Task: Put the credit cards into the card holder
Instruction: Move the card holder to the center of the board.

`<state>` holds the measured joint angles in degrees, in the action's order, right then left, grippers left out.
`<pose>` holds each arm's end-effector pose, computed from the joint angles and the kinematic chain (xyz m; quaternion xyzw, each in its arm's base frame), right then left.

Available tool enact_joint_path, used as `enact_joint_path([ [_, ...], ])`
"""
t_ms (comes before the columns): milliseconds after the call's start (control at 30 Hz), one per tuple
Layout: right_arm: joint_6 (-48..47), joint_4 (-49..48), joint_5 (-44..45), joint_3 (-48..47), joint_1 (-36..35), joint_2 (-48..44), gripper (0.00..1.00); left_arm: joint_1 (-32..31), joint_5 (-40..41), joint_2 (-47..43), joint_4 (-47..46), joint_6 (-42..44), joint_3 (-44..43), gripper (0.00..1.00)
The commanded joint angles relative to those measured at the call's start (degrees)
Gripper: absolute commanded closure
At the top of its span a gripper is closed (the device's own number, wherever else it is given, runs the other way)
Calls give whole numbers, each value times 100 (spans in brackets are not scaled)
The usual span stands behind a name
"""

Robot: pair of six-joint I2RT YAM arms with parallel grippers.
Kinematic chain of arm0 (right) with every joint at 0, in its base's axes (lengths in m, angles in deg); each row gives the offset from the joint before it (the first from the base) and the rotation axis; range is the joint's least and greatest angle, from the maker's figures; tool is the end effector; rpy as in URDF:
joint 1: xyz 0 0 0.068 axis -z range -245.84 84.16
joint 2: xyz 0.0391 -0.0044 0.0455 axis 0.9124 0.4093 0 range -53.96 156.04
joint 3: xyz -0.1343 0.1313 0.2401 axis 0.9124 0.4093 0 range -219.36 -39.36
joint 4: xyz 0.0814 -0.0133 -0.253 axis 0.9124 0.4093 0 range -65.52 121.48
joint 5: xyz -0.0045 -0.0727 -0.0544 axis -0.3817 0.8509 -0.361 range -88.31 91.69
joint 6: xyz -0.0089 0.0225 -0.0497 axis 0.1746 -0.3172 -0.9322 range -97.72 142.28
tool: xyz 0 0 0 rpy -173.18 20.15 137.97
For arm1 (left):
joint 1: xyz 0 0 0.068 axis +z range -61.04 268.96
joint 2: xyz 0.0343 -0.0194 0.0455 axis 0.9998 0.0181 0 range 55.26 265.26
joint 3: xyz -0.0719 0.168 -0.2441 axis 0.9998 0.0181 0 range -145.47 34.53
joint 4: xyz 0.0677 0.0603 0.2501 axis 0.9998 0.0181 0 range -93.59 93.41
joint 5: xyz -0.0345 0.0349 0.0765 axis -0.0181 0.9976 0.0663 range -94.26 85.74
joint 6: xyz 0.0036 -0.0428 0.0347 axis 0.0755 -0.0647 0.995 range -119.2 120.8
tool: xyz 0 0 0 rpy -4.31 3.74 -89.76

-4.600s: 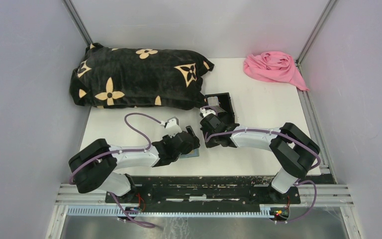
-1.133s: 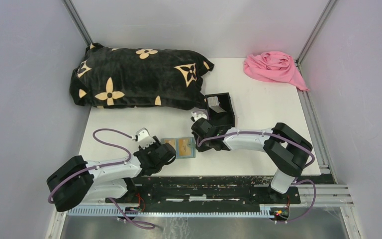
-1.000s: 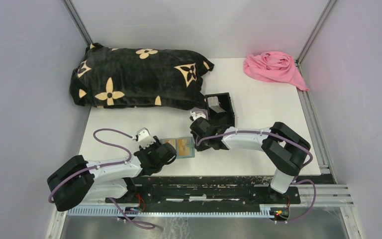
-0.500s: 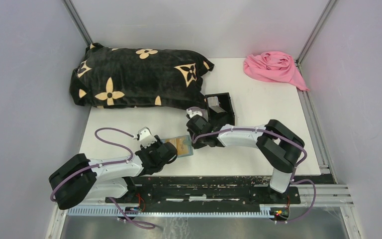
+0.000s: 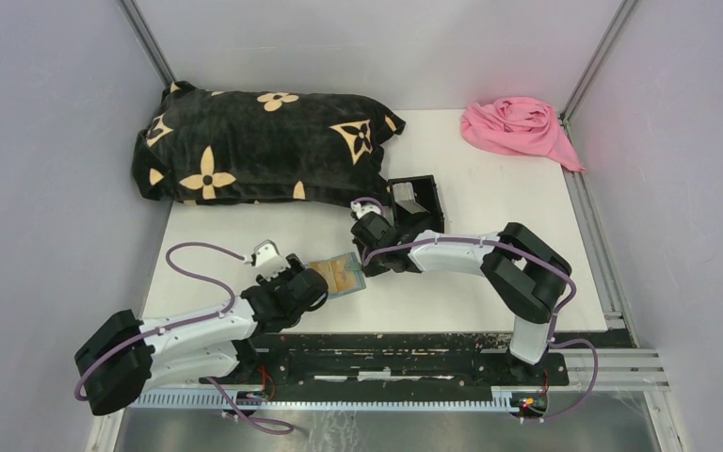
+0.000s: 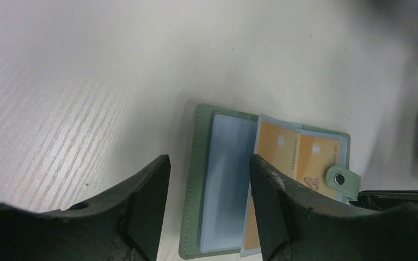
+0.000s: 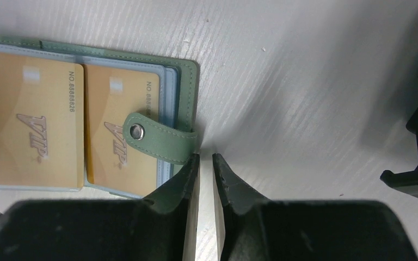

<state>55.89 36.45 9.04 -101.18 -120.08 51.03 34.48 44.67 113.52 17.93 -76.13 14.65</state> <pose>0.2282 0.3086 0.1818 -0.1516 0.9402 0.1633 0.2577 0.1081 -0.1027 0.1727 -0.2765 0.8412 -0.0509 0.4618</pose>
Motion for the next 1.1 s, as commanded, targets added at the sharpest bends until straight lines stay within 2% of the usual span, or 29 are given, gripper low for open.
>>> enact_joint_path([
  [0,-155,45,40,-286,20,-70,80,-16,255,-284,300,-64,-190,35],
  [167,-226,142,120,-239,19,-287,76,-14,258,-345,411,-88,-263,33],
  [500,-306,315,170,-207,20,-597,52,-61,425,-698,826,-226,-398,32],
  [733,-389,495,330,-316,19,-845,47,-64,443,-812,866,-167,-440,32],
  [933,-694,904,947,-658,60,-1116,44,-86,329,-711,505,299,-553,31],
  [1067,-874,1077,1073,-941,357,-1141,42,-127,150,-854,-24,962,-515,23],
])
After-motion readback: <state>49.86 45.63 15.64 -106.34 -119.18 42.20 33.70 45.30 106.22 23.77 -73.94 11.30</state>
